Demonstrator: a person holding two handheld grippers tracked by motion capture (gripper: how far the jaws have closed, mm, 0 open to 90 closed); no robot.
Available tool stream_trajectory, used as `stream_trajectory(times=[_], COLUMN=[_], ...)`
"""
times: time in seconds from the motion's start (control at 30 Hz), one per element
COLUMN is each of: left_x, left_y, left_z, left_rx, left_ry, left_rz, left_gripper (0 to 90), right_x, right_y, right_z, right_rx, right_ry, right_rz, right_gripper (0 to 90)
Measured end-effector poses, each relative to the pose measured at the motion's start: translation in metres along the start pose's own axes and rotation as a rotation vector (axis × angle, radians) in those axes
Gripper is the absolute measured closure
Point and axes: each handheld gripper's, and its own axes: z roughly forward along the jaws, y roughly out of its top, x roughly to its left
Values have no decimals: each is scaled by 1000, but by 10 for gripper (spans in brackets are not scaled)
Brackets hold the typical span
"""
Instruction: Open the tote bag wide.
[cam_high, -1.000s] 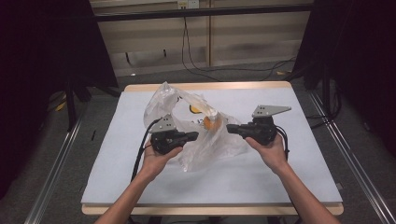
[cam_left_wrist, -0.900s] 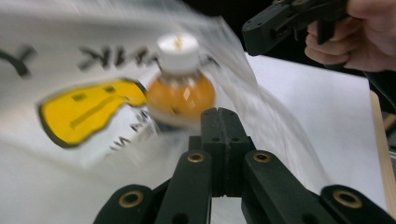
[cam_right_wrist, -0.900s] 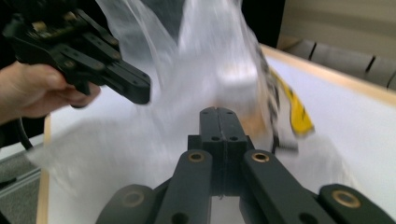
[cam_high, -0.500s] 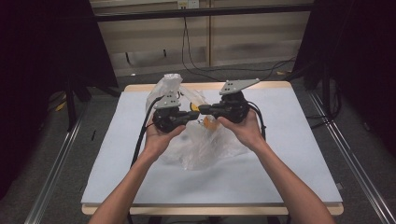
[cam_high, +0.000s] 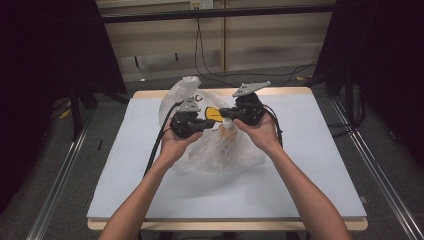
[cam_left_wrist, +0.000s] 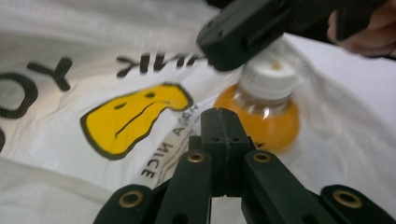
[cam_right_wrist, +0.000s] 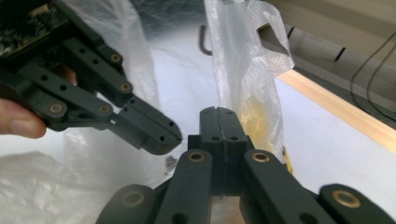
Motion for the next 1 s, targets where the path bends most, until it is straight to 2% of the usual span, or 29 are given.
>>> stream_trajectory(times=[0.03,0.1,0.13,0.2,0.23,0.27,0.3,0.33,0.37,0.4,0.43,0.47,0.53,0.6,0.67,0.7,0.8,0.83,0.9,0.93,0.97,1.0], left_x=[1,4,4,3,4,5,7,11,11,10,13,11,15,15,14,14,14,17,16,16,15,16], left_y=[-1,-2,-2,-5,-7,-10,-12,-14,-17,-22,-24,-29,-36,-43,-48,-50,-56,-57,-61,-64,-68,-71], left_z=[1,3,4,8,11,14,16,17,19,22,24,28,33,37,40,41,43,43,46,48,49,49], left_rx=[3,3,18,46,68,88,108,121,127,125,152,158,196,213,247,256,280,317,336,367,370,394], left_ry=[4,-1,9,6,14,20,11,19,15,20,17,17,13,16,16,11,11,17,37,38,40,31], left_rz=[-21,-15,-6,-31,-26,-40,-28,20,2,-40,6,-39,-11,-23,-8,12,-3,32,39,51,39,45], left_gripper=[900,900,900,900,900,900,900,900,900,900,900,900,900,900,900,900,900,900,900,900,900,900], right_x=[-3,-10,-13,-16,-17,-18,-18,-21,-22,-25,-27,-28,-29,-29,-28,-28,-28,-27,-29,-29,-31,-32], right_y=[-1,-5,-8,-15,-20,-25,-31,-37,-42,-48,-53,-59,-71,-83,-96,-102,-118,-122,-130,-133,-138,-140], right_z=[0,2,4,6,7,9,9,8,8,7,7,8,12,16,22,25,32,32,31,30,27,24], right_rx=[2,26,33,43,45,54,54,57,54,57,71,86,115,135,164,183,227,234,235,243,234,232], right_ry=[-13,-30,-25,-24,-23,-20,-33,-19,-19,-14,-16,-11,-11,10,29,31,52,49,61,57,59,61], right_rz=[4,13,19,36,43,44,45,60,70,83,86,89,89,95,98,98,99,105,118,114,116,115], right_gripper=[900,900,900,900,900,900,900,900,900,900,900,900,900,900,900,900,900,900,900,900,900,900])
